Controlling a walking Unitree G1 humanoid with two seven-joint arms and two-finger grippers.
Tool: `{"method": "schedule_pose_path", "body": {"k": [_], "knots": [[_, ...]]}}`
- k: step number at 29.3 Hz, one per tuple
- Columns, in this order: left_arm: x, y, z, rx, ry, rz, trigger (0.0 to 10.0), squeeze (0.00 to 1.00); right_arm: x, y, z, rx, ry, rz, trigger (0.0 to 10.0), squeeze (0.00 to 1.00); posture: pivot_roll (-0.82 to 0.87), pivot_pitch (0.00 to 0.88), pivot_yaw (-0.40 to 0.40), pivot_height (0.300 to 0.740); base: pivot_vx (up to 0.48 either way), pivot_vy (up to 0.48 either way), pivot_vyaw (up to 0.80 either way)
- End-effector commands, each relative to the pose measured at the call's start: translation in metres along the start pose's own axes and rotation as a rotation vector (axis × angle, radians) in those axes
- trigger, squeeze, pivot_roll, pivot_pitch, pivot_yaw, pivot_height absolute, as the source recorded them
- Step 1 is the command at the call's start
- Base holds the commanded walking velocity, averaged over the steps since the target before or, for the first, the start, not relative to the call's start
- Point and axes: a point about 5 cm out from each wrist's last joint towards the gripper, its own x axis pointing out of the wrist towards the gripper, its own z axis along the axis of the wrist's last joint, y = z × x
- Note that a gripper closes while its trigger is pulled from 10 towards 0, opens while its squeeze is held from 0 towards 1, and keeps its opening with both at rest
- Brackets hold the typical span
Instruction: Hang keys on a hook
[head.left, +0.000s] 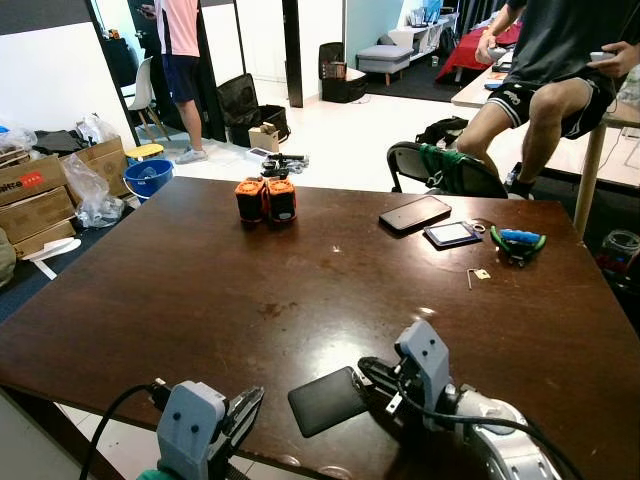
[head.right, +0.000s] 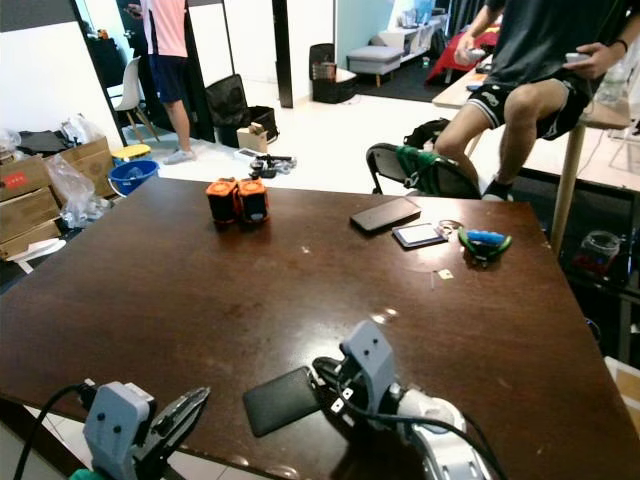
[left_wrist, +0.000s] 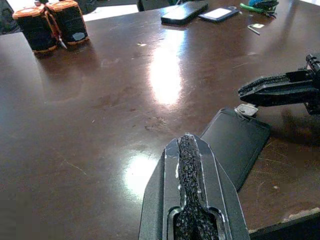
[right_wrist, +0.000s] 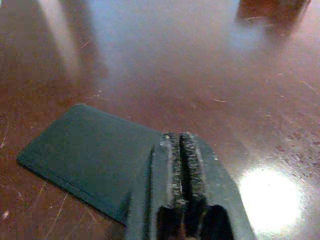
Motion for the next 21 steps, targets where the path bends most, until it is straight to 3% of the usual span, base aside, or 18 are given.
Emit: {"method": "schedule_pose_path", "body": {"k": [1, 3, 4, 5, 21], "knots": [[-0.003, 0.003, -0.008, 0.006, 0.045, 0.013, 10.0, 0.0, 0.004, 0.005, -0.001, -0.004, 0.007, 0.027, 10.0, 1.0, 0.01, 0.016, 0.161, 0.74, 0.0, 0.0, 0.0], [-0.003, 0.003, -0.008, 0.006, 0.045, 0.013, 10.0, 0.0, 0.005, 0.005, -0.001, -0.008, 0.01, 0.024, 10.0, 1.0, 0.01, 0.016, 0.161, 0.74, 0.0, 0.0, 0.0], [-0.003, 0.003, -0.008, 0.007, 0.046, 0.013, 10.0, 0.0, 0.006, 0.005, -0.001, -0.011, 0.012, 0.024, 10.0, 0.73, 0.01, 0.016, 0.161, 0.74, 0.0, 0.0, 0.0], [-0.003, 0.003, -0.008, 0.007, 0.046, 0.013, 10.0, 0.0, 0.007, 0.005, -0.001, -0.015, 0.013, 0.023, 10.0, 0.0, 0.02, 0.019, 0.163, 0.74, 0.0, 0.0, 0.0], [-0.003, 0.002, -0.008, 0.002, 0.048, 0.006, 10.0, 0.0, 0.016, 0.009, 0.0, -0.018, 0.016, 0.055, 10.0, 0.0, 0.02, 0.023, 0.159, 0.74, 0.0, 0.0, 0.0]]}}
